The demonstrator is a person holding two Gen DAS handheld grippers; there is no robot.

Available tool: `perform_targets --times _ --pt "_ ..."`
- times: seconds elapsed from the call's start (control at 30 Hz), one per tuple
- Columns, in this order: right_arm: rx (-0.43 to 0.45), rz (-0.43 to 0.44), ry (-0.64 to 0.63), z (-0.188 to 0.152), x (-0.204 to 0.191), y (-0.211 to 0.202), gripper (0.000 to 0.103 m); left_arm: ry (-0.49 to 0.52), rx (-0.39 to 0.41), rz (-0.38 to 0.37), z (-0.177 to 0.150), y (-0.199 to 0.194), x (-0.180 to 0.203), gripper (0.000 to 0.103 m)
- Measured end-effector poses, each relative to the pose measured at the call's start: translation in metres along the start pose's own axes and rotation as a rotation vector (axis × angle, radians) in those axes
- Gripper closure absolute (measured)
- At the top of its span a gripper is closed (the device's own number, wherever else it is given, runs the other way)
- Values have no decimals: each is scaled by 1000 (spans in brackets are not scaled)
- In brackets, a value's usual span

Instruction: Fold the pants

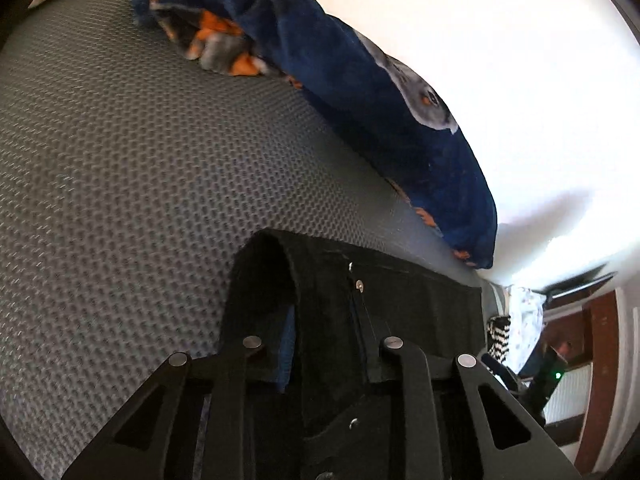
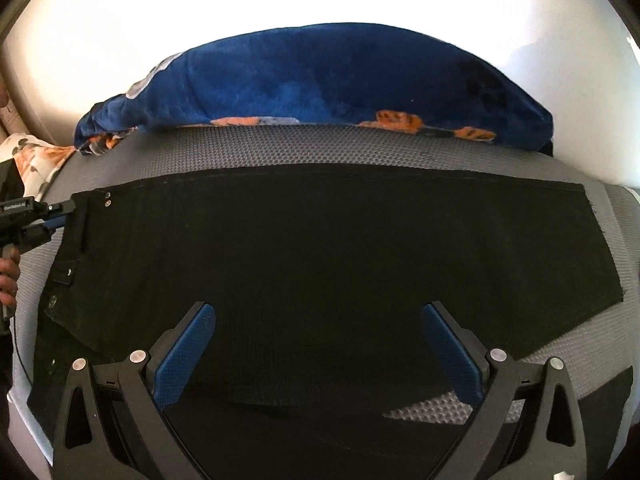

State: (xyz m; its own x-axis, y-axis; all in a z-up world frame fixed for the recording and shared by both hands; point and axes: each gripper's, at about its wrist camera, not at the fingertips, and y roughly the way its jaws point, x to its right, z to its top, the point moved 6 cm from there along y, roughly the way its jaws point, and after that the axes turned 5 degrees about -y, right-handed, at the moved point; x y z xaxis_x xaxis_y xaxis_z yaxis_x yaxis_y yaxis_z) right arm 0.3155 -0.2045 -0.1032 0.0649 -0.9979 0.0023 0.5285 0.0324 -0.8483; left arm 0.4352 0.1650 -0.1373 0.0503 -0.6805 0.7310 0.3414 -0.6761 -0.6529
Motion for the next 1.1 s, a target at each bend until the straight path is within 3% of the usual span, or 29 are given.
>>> perform_targets --times 0.3,0.33,0.37,0.43,0.57,0.7,0.77,1.0,1.1 --pt "-2 18 -36 14 -6 18 1 -20 4 -11 23 36 15 78" --pt "-1 21 -44 15 -7 19 1 -24 16 -6 21 37 16 81" --pt "-1 23 -54 17 -8 20 1 -12 25 -5 18 39 20 95" --pt "2 44 -68 21 -10 21 1 41 44 35 11 40 31 96" --pt "24 106 -134 34 -16 19 1 150 109 -25 -5 11 77 96" --pt "42 264 -284 58 -25 14 1 271 139 -92 -31 -21 121 96" --pt "42 295 -366 72 -29 14 1 328 149 -105 -45 -38 133 96" --pt "-2 381 -559 118 -39 30 1 398 152 -133 -76 -67 140 96" --pt "-106 460 -625 120 -41 47 2 382 146 -137 -78 -75 135 96"
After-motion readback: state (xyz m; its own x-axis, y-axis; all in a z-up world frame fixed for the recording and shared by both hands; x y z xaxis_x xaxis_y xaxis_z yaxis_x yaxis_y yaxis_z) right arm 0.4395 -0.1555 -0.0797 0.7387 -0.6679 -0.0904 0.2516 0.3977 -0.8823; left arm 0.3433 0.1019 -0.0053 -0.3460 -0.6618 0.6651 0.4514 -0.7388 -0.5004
